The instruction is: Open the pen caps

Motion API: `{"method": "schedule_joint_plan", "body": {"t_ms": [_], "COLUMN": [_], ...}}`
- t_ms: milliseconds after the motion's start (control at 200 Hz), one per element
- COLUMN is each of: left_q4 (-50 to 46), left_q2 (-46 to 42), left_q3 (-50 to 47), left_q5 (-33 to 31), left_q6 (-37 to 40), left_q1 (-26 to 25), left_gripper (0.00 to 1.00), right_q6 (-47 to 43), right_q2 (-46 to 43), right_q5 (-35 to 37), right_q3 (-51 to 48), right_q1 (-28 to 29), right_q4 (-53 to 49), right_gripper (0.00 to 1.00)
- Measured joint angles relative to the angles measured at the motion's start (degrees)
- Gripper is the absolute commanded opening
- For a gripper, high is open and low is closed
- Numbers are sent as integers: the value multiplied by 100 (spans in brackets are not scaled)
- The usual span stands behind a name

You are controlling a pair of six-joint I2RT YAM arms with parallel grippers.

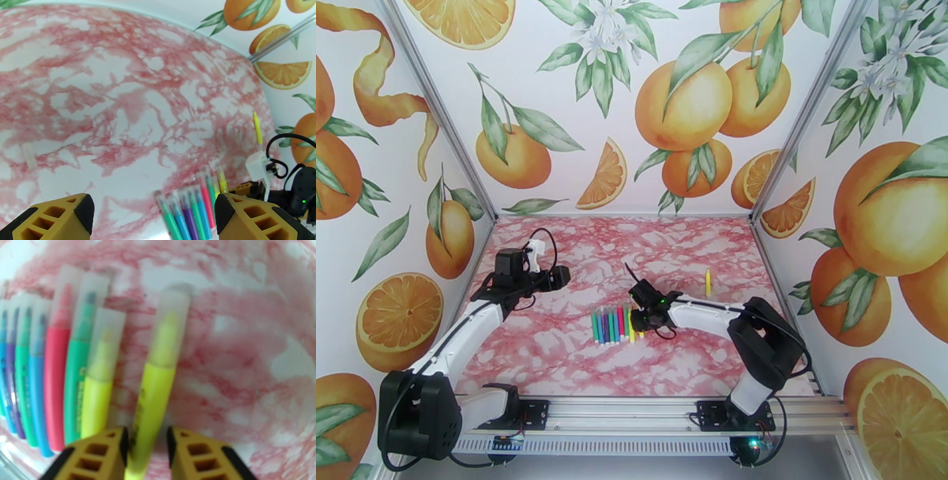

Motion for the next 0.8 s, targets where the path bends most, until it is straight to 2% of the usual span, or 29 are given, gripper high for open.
{"method": "schedule_joint_plan", "body": {"t_ms": [470,801], "left_q4": [0,24], "left_q2": [-24,-24], "left_q3": [-48,-48], "left_q5": [-127,-144], "left_q6": [0,-4], "left_q1": [0,0], "left_gripper": [84,84], "right_q6": [-48,-63], "right_q2": [304,348], "right_q5": [450,511], "right_q3": [428,490], "right_q1": [195,247], "right_q4": [-505,-549], "right_gripper": [28,22]}}
